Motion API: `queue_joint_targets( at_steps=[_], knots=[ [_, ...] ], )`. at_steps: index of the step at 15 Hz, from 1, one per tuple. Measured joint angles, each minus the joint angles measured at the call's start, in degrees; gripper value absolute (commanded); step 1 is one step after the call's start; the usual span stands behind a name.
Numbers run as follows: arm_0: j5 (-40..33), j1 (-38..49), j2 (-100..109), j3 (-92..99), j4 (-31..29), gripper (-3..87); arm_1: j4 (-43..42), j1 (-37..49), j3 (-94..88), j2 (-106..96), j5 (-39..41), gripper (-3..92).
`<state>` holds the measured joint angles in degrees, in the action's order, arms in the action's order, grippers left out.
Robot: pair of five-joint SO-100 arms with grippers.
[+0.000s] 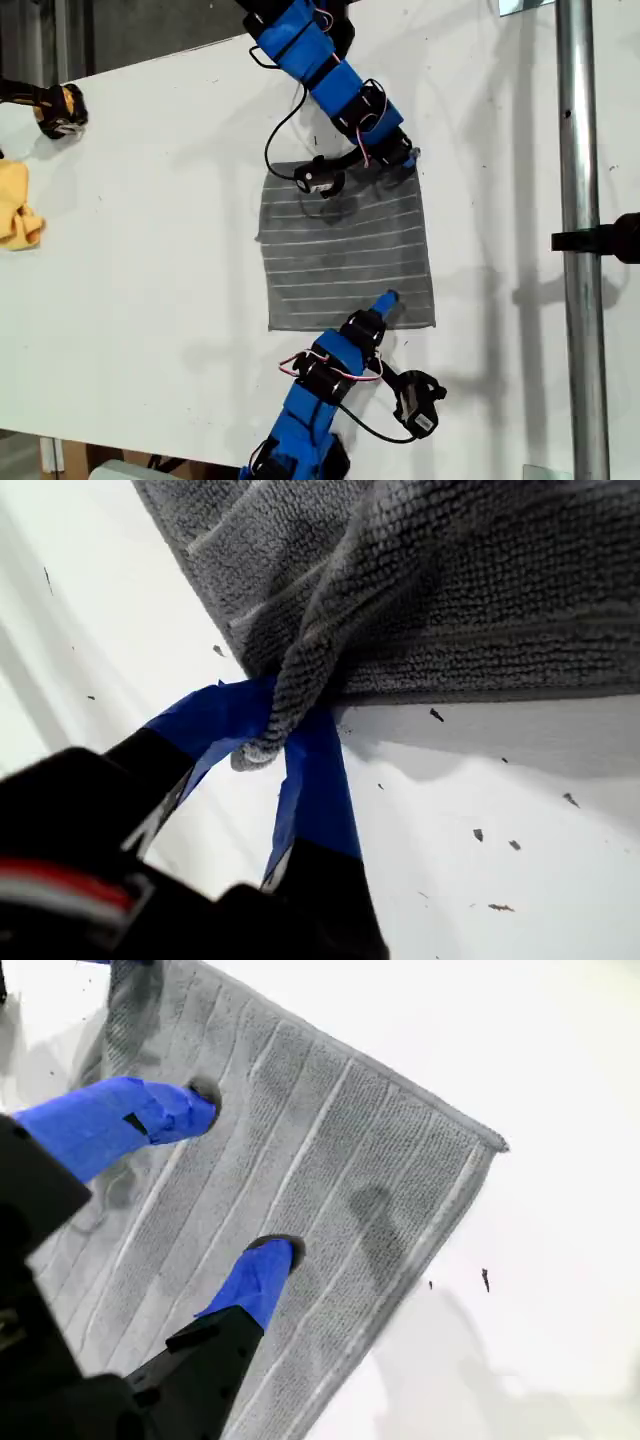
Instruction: Grasp corners of a towel and fold twice.
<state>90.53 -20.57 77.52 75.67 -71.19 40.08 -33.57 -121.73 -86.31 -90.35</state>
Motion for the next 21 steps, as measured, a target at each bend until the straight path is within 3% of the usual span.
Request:
queue_joint_targets(
  at_steps=[5,11,16,18,21],
  knots=[
    [4.04,-2.64,-11.07,-4.66,2.64,23.1,-0.09,0.00,0.00,0.00,0.26,-0.2],
    [10.55,-7.56,-17.05,-8.26,0.00,22.5,-0.09,-0.70,0.00,0.00,0.26,-0.2],
    [10.11,-7.65,-22.06,-10.02,-0.53,23.1,-0.09,-0.79,0.00,-0.26,0.26,-0.2],
    [10.11,-7.47,-24.08,-11.07,1.67,22.8,-0.09,-1.23,0.00,-0.44,0.26,-0.2],
    [9.93,-7.65,-27.25,-12.66,6.50,14.8,-0.09,-1.58,0.00,-0.53,0.26,-0.2]
  ],
)
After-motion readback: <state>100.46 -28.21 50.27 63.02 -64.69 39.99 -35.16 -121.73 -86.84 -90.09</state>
